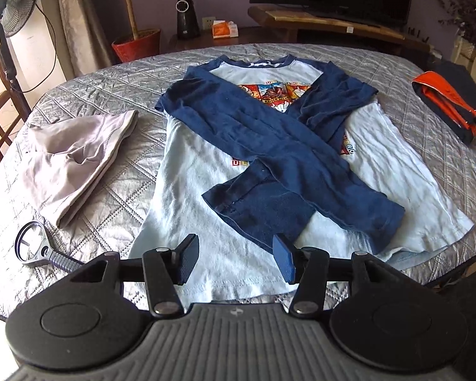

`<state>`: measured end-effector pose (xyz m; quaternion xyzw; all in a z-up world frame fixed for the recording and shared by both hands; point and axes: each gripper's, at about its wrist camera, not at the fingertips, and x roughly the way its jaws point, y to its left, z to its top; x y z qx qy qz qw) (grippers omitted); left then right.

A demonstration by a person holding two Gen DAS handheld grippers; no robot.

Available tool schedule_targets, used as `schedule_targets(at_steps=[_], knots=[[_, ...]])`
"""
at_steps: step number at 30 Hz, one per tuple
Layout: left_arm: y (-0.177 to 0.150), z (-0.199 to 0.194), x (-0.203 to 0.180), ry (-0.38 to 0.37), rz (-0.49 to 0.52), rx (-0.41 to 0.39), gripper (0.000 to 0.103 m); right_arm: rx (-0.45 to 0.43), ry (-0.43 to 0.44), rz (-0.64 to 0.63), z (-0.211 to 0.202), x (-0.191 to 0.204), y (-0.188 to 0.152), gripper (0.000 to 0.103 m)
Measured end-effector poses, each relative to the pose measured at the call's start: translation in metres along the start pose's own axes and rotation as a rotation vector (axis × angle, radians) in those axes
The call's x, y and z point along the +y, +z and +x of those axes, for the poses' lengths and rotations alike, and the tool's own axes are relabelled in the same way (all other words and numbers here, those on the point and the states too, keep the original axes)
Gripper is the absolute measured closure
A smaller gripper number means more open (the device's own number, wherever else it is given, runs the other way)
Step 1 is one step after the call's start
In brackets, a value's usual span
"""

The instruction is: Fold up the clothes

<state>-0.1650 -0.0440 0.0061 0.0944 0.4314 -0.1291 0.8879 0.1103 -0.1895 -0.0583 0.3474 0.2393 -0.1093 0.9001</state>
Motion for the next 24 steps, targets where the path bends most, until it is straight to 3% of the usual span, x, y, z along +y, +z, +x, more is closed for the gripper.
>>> schedule_targets(at_steps=[2,4,7,10,14,16,20,24], knots=[[0.007,0.014,0.008,-0.032,-0.022,0.026,0.054,-0.040,0.047,-0.025,-0.011,-0.001,-0.001,0.024],[0.014,0.028,0.017,-0.082,-0.092,0.080,0.051,-0.047,0.011,-0.039,-0.010,0.000,0.000,0.026],[0.022,0.039,0.022,-0.093,-0.159,0.125,0.050,-0.060,-0.039,-0.065,-0.008,0.003,0.001,0.033],[0.023,0.043,0.012,-0.074,-0.139,0.137,0.046,-0.082,-0.030,-0.129,-0.012,0.011,-0.004,0.033],[0.019,0.053,0.002,-0.060,-0.107,0.164,0.044,-0.078,-0.021,-0.095,-0.014,0.004,-0.002,0.033],[0.014,0.058,-0.001,-0.068,-0.121,0.178,0.043,-0.076,-0.013,-0.078,-0.016,0.000,-0.001,0.033],[0.011,0.062,-0.005,-0.076,-0.145,0.171,0.029,-0.073,-0.017,-0.088,-0.017,0.001,-0.002,0.033],[0.012,0.064,-0.010,-0.069,-0.147,0.161,0.029,-0.076,-0.020,-0.089,-0.019,0.001,-0.002,0.033]])
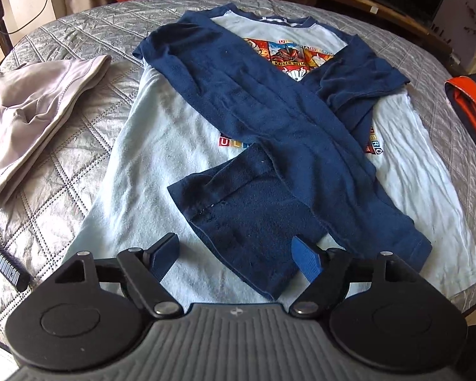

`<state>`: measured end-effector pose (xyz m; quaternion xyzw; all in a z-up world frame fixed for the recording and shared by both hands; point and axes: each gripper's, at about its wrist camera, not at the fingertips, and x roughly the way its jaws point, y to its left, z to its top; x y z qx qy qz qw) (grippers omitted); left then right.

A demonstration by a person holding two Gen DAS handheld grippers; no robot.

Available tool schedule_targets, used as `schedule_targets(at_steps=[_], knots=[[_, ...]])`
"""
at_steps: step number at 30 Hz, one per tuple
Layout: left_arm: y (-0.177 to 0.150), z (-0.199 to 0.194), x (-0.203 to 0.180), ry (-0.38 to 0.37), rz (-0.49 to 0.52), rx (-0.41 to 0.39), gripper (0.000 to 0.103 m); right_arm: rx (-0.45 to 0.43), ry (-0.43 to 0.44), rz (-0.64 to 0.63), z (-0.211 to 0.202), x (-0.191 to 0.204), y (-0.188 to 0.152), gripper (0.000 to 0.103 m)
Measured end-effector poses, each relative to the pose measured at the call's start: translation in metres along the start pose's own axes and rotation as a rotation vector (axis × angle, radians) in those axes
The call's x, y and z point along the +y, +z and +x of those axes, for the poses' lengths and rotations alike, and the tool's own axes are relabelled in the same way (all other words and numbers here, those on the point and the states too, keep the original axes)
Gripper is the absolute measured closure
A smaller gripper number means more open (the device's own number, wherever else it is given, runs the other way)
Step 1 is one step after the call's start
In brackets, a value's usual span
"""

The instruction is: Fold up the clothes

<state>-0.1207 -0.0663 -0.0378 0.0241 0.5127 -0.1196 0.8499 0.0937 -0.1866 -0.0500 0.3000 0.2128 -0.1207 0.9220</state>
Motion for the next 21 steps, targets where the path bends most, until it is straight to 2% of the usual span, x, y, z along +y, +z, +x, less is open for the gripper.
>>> schedule_targets(at_steps=[4,9,12,14,17,21], knots=[[-0.0023,0.0007,0.0000,0.038,0.011,-0.045,0.039,-0.001,-0.005,0.004,-0.0005,-0.0015,0.0007,0.032],[-0.0052,-0.0024,0.0029,0.061,-0.003,-0.075,0.048,-0.007,-0.003,0.004,-0.0009,-0.0007,0.0005,0.032],[-0.0023,-0.0025,0.0018,0.055,-0.019,-0.069,0.063,-0.007,-0.001,0.001,-0.0002,0.0010,0.0009,0.032],[-0.0012,-0.0036,0.0022,0.038,-0.020,-0.056,0.077,-0.009,0.000,0.000,-0.0003,0.0017,0.0011,0.032],[-0.0007,-0.0027,0.0030,0.017,-0.029,-0.040,0.089,-0.011,0.002,-0.001,-0.0006,0.0025,0.0008,0.031],[-0.0024,-0.0038,0.0087,-0.016,-0.077,-0.018,0.098,-0.012,0.002,0.000,-0.0010,0.0029,0.0011,0.031]])
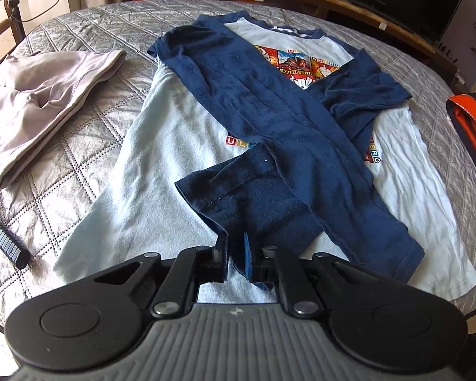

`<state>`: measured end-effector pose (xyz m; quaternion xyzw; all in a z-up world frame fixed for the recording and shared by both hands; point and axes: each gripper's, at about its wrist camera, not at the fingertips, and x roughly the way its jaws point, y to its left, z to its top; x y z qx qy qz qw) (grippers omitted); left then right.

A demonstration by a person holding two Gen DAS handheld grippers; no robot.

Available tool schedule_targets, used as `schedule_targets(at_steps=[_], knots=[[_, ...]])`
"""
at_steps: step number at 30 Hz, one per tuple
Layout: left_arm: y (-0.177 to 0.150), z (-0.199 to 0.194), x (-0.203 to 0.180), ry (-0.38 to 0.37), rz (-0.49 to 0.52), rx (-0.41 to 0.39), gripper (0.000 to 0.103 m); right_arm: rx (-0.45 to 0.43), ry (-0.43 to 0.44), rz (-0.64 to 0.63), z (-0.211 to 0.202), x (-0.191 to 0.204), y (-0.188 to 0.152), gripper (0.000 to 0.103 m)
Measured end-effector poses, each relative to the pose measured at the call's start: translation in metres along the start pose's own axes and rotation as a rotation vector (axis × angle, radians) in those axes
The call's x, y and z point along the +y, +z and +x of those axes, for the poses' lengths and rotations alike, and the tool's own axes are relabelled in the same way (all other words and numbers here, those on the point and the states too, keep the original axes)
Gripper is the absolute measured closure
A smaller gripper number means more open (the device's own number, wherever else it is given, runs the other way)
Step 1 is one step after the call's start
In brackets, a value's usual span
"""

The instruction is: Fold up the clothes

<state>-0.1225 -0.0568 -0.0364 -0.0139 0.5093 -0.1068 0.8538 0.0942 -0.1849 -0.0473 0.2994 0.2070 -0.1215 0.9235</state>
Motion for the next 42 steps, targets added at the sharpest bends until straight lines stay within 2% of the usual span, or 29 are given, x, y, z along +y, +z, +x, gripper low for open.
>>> schedule_targets(at_steps=[10,16,18,20,21,25,29,33,38,42], knots=[[-0.008,-0.012,0.003,-0.023,-0.051,0.000,0.101,0.004,0.004,0.004,0.001,0.001,0.001,0.029],[0.000,-0.012,0.007,0.054,-0.074,-0.033,0.100,0.007,0.008,0.009,0.002,-0.001,0.002,0.028],[0.002,-0.010,0.008,0.072,-0.071,-0.031,0.095,0.006,0.008,0.008,0.002,-0.001,0.003,0.028],[0.001,-0.012,0.009,0.085,-0.076,-0.031,0.075,0.005,0.009,0.006,0.002,-0.001,0.003,0.028],[-0.001,-0.015,0.007,0.092,-0.069,-0.039,0.071,0.005,0.008,0.005,0.002,-0.001,0.003,0.028],[-0.009,-0.020,-0.015,0.101,0.048,-0.077,0.063,0.005,0.010,0.003,0.004,0.000,0.004,0.028],[-0.008,-0.011,-0.028,0.073,0.100,-0.045,0.056,0.009,0.010,-0.002,0.006,0.001,0.005,0.028],[-0.012,0.000,-0.029,0.093,0.108,0.004,0.054,0.010,0.006,-0.007,0.006,0.002,0.005,0.028],[-0.019,0.002,-0.024,0.102,0.063,0.026,0.052,0.006,0.004,-0.008,0.005,0.002,0.005,0.028],[-0.021,-0.004,-0.021,0.092,0.028,0.025,0.060,0.004,0.003,-0.011,0.005,0.003,0.005,0.027]])
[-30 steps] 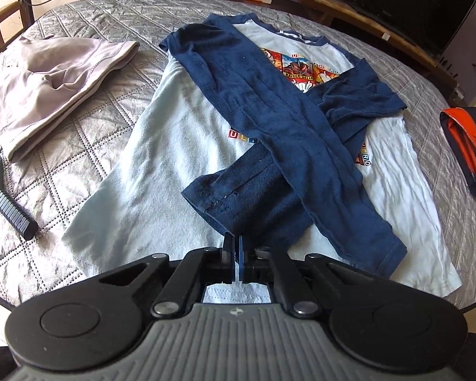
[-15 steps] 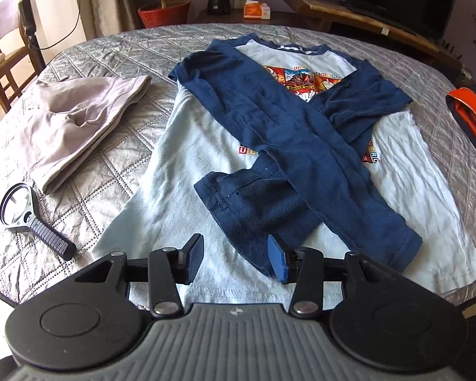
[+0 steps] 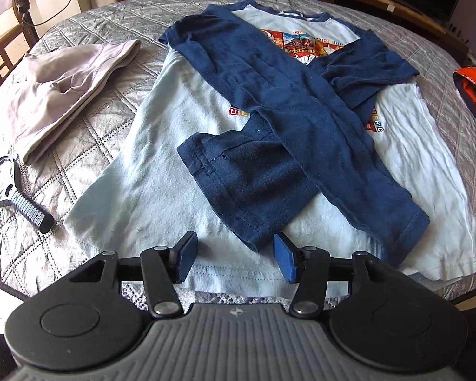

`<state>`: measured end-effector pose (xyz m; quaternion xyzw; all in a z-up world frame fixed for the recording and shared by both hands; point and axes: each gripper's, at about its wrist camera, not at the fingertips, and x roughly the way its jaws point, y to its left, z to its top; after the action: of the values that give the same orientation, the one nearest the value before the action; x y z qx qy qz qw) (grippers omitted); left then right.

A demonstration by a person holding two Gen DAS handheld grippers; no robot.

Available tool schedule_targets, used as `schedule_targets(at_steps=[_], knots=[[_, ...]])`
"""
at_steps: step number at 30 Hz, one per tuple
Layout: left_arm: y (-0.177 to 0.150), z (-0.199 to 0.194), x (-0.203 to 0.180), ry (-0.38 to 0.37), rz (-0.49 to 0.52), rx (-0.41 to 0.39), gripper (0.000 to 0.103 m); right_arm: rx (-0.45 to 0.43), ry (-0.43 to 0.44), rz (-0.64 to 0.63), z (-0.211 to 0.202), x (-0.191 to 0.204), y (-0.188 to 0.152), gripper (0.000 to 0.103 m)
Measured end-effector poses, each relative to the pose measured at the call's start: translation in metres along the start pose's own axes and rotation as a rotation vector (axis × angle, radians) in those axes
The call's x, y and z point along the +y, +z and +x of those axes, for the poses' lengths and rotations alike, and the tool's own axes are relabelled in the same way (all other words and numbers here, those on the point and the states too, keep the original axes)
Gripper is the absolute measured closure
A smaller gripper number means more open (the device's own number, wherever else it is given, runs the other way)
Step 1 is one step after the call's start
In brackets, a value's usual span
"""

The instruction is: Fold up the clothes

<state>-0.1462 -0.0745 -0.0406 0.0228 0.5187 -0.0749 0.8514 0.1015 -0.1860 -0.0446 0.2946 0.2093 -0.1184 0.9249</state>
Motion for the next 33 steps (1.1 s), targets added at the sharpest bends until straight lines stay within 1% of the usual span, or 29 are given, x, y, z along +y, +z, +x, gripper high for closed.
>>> schedule_targets(at_steps=[1,2,6,9,12,15,18,21,24,26,30,33], knots=[[0.000,-0.001,0.002,-0.011,-0.017,0.001,0.065,0.000,0.000,0.000,0.000,0.000,0.000,0.027],[-0.001,-0.002,0.004,-0.021,-0.039,0.003,0.065,0.001,0.000,0.000,0.000,0.000,0.000,0.027],[0.001,-0.004,0.017,-0.039,-0.168,0.002,0.063,0.001,0.000,0.001,0.000,0.000,0.000,0.027],[0.004,-0.003,0.019,-0.035,-0.213,-0.002,0.062,0.001,0.001,-0.001,0.001,0.000,0.001,0.027],[0.005,-0.004,0.015,-0.030,-0.211,-0.011,0.060,0.001,0.000,-0.002,0.001,0.000,0.001,0.027],[0.003,-0.004,0.012,-0.047,-0.224,-0.018,0.057,0.001,0.001,0.001,0.001,0.000,0.001,0.027],[0.001,-0.001,0.013,-0.065,-0.247,-0.021,0.057,0.001,0.002,0.005,0.002,0.000,0.001,0.027],[0.001,-0.002,0.012,-0.071,-0.236,-0.044,0.057,0.000,0.001,0.002,0.002,0.001,0.001,0.027],[0.000,-0.005,0.009,-0.098,-0.194,-0.081,0.060,0.001,0.001,0.002,0.002,0.001,0.001,0.027],[-0.003,-0.007,0.008,-0.119,-0.165,-0.097,0.067,0.002,0.000,0.004,0.002,0.000,0.001,0.026],[-0.008,-0.005,0.011,-0.158,-0.154,-0.099,0.067,0.002,0.003,0.004,0.002,0.000,0.001,0.026],[-0.009,-0.005,0.016,-0.196,-0.175,-0.106,0.067,0.003,0.004,0.002,0.002,0.001,0.001,0.026]])
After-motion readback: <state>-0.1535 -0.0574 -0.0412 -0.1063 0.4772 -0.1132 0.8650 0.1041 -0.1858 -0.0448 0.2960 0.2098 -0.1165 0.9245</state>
